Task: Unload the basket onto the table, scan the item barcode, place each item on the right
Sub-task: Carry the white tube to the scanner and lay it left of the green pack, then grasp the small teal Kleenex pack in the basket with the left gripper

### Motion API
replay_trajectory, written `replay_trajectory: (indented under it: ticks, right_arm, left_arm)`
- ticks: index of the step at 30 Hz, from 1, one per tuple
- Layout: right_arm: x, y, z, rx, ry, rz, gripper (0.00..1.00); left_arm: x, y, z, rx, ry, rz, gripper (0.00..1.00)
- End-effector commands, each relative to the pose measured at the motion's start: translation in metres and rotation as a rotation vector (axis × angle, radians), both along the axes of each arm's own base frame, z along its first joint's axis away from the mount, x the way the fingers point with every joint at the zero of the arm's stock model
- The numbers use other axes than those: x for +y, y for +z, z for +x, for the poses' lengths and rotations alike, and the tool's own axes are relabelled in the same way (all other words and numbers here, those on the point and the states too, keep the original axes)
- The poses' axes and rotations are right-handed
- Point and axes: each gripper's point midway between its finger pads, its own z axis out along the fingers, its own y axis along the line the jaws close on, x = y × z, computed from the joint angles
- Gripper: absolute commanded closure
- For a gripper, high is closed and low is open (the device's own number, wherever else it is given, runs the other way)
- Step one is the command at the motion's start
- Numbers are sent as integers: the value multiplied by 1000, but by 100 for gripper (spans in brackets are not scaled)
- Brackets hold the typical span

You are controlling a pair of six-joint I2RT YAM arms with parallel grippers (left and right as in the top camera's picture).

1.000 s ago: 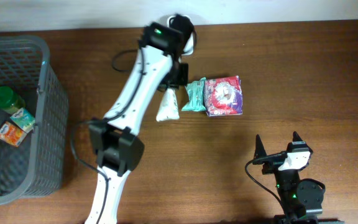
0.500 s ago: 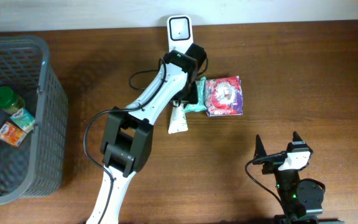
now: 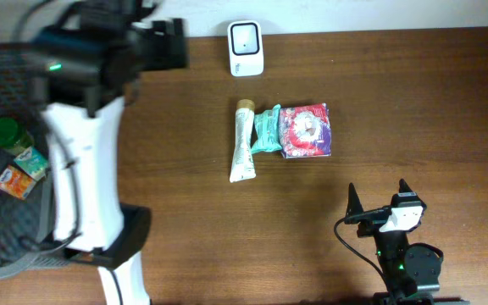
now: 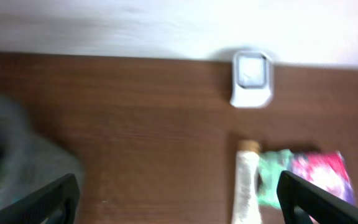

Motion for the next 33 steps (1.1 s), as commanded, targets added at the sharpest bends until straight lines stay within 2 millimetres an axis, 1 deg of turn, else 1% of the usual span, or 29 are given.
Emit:
replay_trajectory:
  ticks: [1,2,3,5,6,7,8,9,10,11,12,13,14,15,16,18,19,20,21,23,24,25,26,27,30,33]
  right_arm:
    - [0,-4,0,5,-1,-6,1]
    - [0,-4,0,5,-1,-6,1]
    - [0,-4,0,5,-1,-6,1]
    - [0,-4,0,5,-1,-6,1]
    - [0,-4,0,5,-1,-6,1]
    - [0,-4,0,5,-1,-6,1]
    - [0,-4,0,5,-1,-6,1]
    - [0,-4,0,5,-1,-6,1]
    - [0,-4,0,5,-1,-6,1]
    - [0,-4,0,5,-1,-6,1]
    - [0,-4,0,5,-1,-6,1]
    - [0,-4,0,5,-1,-6,2]
    - [0,-4,0,5,-1,-6,1]
    - [0,-4,0,5,-1,-6,1]
    - [0,-4,0,5,-1,-6,2]
    - [0,-4,0,5,-1,-6,2]
    - [0,-4,0,5,-1,-6,1]
    - [0,-4,0,5,-1,-6,2]
    - [0,-4,0,5,-1,-6,2]
    - [0,-4,0,5,-1,-6,1]
    - [0,-4,0,5,-1,-6,1]
    - [0,-4,0,5,-1,-6,1]
    - [0,-4,0,5,-1,-6,2]
    - [0,-4,0,5,-1,-6,1]
    - [0,-4,0,5,-1,-6,1]
    - [0,-4,0,5,-1,-6,1]
  left_arm:
    - [85,26,-13,-68,194,16,1]
    - [110,19,-13,-40,252,18,1]
    - [124,9,-12,-3,285,19,1]
    - [154,-32,-11,143,352,15,1]
    - [180,-57,-17,231,430,14,1]
    - [199,-68,-23,265,510,-5,1]
    - [222,-78,-30,289,593,-34,1]
    - [259,-90,-44,319,691,-56,1]
    - [288,-100,-61,350,766,-78,1]
    - [304,-110,-73,378,806,-130,1]
    - [316,-121,-83,399,833,-195,1]
    - [327,-131,-92,426,865,-218,1]
    - [342,-155,-102,473,906,-243,4]
    - [349,-188,-105,529,923,-261,23]
    - [347,-213,-106,574,918,-277,29]
    - [338,-258,-103,630,863,-310,31]
    - [330,-286,-95,633,765,-322,32]
    - [324,-300,-87,620,705,-334,32]
    - [320,-308,-83,616,674,-325,34]
    - [312,-318,-74,609,626,-300,41]
    - [307,-322,-70,609,611,-290,41]
    - [306,-325,-68,611,610,-266,39]
    - [312,-328,-69,617,629,-203,40]
    - [316,-331,-70,612,639,-181,45]
    - [322,-344,-63,566,644,-167,50]
    - [333,-351,-59,526,670,-114,52]
